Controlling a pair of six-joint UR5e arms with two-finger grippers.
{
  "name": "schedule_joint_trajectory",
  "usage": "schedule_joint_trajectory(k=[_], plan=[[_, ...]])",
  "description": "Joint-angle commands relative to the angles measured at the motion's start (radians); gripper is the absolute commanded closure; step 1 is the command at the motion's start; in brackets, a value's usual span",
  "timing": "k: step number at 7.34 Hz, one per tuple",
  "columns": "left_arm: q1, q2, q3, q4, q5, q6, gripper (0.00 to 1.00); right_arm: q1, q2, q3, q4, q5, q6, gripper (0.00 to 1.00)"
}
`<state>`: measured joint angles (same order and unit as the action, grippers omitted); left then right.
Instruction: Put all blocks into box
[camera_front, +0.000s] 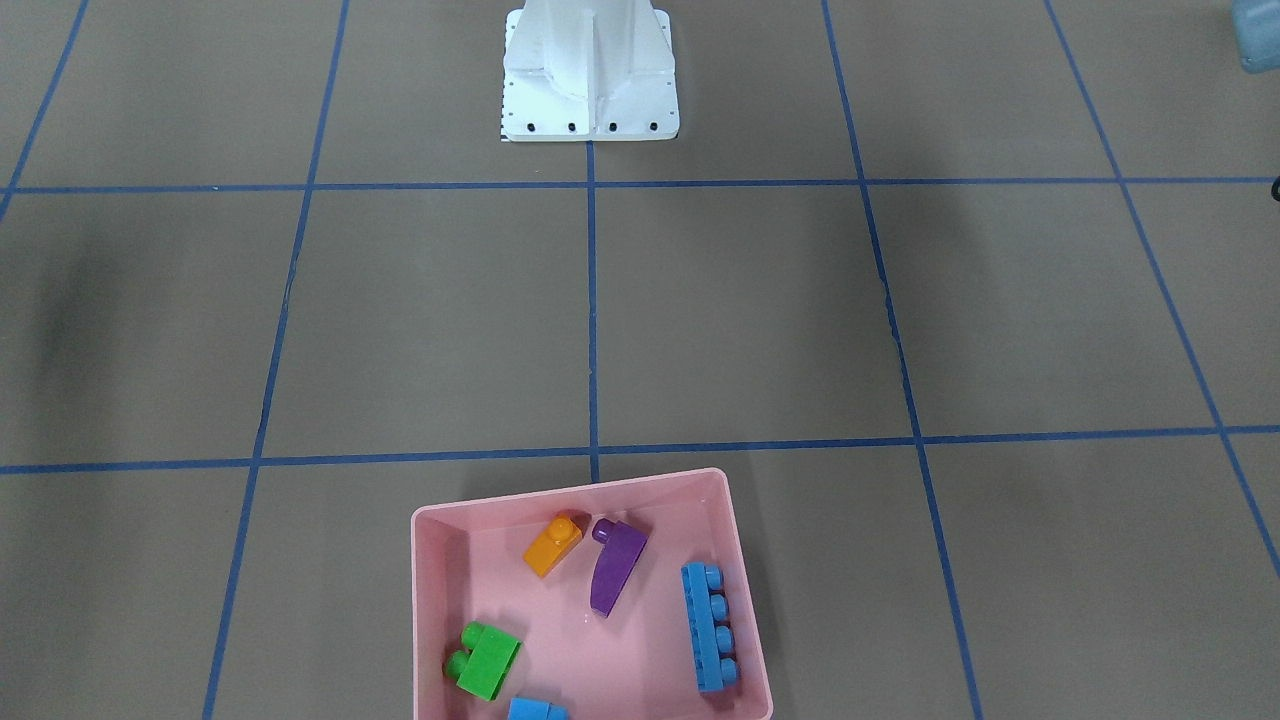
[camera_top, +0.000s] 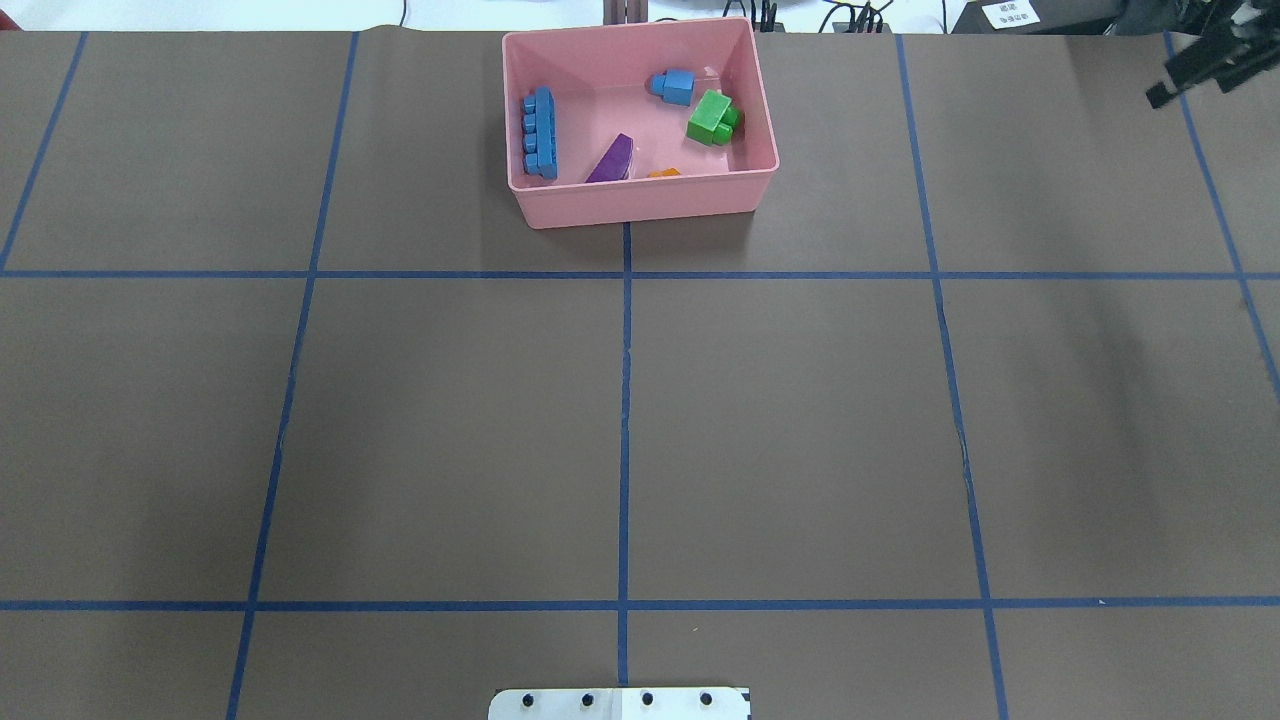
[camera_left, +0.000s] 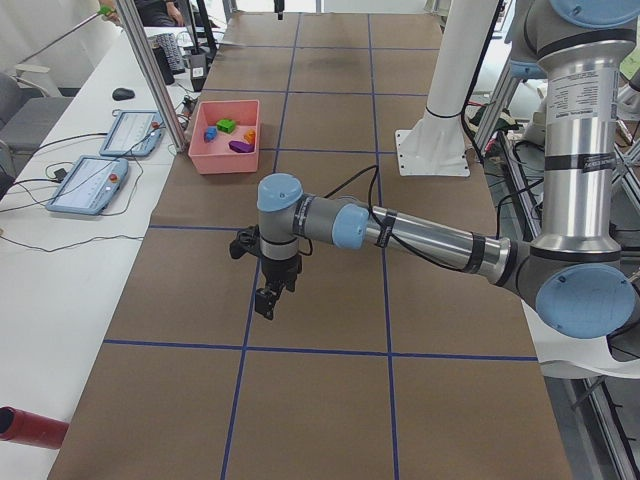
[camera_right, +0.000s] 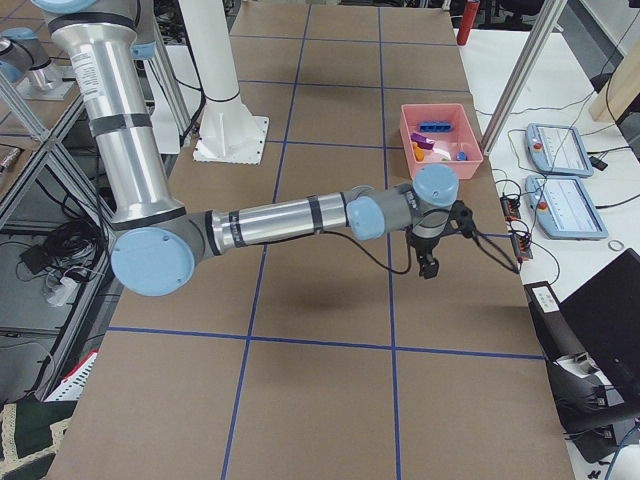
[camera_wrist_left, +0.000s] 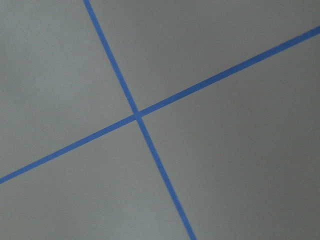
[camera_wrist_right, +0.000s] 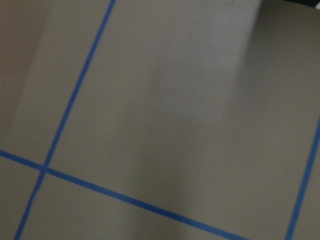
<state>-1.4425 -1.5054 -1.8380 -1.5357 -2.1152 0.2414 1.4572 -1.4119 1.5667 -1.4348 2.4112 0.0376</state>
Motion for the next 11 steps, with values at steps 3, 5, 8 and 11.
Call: schedule_joint_trajectory(k=[3,5,8,11], plan=[[-0.071,0.031,0.085,0.009,0.005,0.137,0.00,0.051,-0.243,0.032,0.051,-0.106,-0.041,0.00],[-0.073,0.037,0.050,0.008,-0.154,-0.035,0.00,0.080,-0.262,0.052,0.045,-0.033,-0.042,0.00],[-0.096,0.097,0.035,0.006,-0.247,-0.096,0.00,0.103,-0.274,0.050,0.037,0.031,-0.042,0.00],[-0.128,0.080,0.092,0.002,-0.241,-0.068,0.00,0.127,-0.272,0.055,-0.033,0.101,-0.044,0.00]])
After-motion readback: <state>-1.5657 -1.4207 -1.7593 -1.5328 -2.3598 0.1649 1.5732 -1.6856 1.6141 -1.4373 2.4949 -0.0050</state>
